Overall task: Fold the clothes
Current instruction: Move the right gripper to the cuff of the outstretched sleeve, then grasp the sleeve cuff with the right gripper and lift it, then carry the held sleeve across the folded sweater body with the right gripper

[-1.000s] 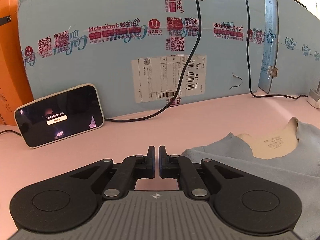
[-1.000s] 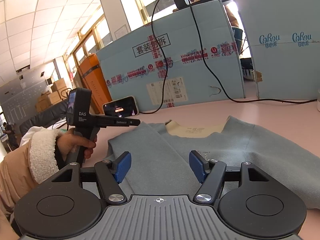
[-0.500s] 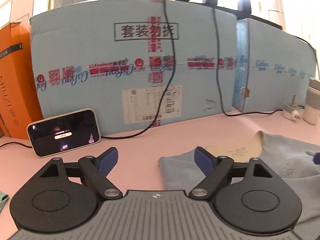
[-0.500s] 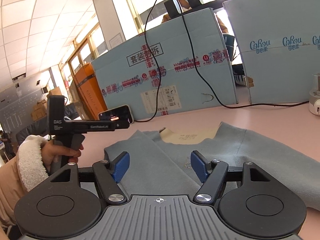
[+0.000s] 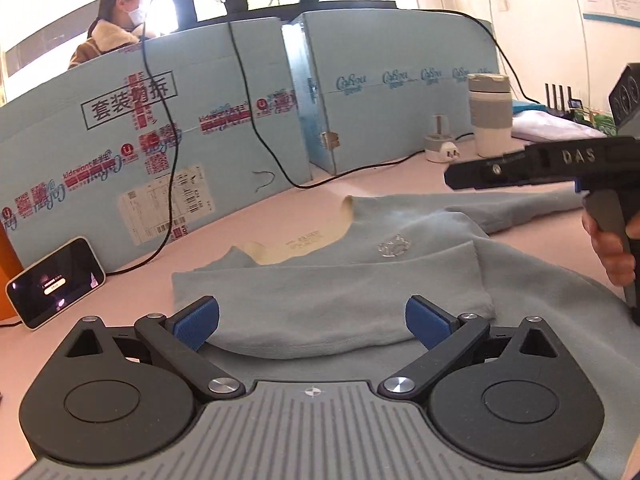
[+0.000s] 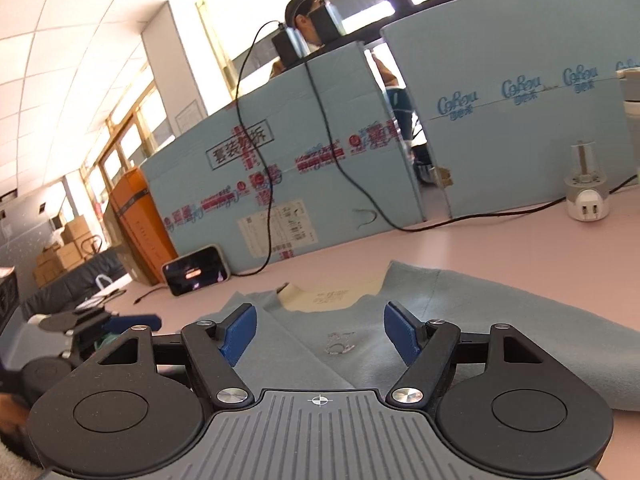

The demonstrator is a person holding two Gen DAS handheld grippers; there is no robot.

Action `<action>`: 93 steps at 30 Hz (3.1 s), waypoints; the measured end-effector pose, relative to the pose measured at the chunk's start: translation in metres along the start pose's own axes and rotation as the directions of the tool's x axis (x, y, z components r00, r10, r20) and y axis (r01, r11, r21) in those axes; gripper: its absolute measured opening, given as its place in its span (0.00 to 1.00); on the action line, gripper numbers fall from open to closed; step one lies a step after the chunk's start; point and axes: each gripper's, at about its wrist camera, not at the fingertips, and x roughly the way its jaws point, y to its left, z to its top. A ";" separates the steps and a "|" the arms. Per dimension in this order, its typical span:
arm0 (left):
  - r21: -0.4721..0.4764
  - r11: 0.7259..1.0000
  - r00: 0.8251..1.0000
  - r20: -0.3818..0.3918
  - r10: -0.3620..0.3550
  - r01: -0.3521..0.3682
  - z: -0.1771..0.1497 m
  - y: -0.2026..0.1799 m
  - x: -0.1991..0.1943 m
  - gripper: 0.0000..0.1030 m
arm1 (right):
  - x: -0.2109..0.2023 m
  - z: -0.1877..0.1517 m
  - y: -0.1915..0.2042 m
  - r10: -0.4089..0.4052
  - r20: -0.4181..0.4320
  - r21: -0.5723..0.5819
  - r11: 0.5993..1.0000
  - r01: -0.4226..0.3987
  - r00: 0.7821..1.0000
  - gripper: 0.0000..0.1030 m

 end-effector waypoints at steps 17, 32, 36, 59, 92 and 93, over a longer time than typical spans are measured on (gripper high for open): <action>0.027 0.995 0.995 -0.017 -0.096 0.097 -0.004 -0.018 -0.010 1.00 | -0.155 0.023 -0.069 -0.599 0.089 -0.043 0.796 0.604 0.796 0.71; 0.031 0.997 0.996 -0.061 -0.072 0.074 -0.007 -0.013 -0.011 1.00 | -0.142 0.004 -0.137 -0.546 -0.161 0.166 0.806 0.568 0.822 0.55; 0.017 0.996 0.994 -0.069 -0.085 0.087 -0.008 -0.014 -0.008 1.00 | -0.144 -0.002 -0.140 -0.487 -0.160 0.184 0.840 0.510 0.859 0.42; -0.035 0.998 0.998 -0.024 -0.051 0.050 -0.019 0.006 -0.033 1.00 | -0.050 0.064 0.055 0.028 0.041 -0.131 0.991 -0.023 0.999 0.04; -0.154 0.988 0.998 -0.044 -0.039 0.031 -0.045 0.044 -0.039 1.00 | -0.021 0.001 0.083 -0.014 -0.205 -0.231 0.972 -0.035 0.979 0.12; -0.151 0.988 0.998 -0.044 -0.040 0.033 -0.044 0.043 -0.039 1.00 | -0.026 0.001 0.076 -0.045 -0.203 -0.233 0.972 -0.003 0.978 0.12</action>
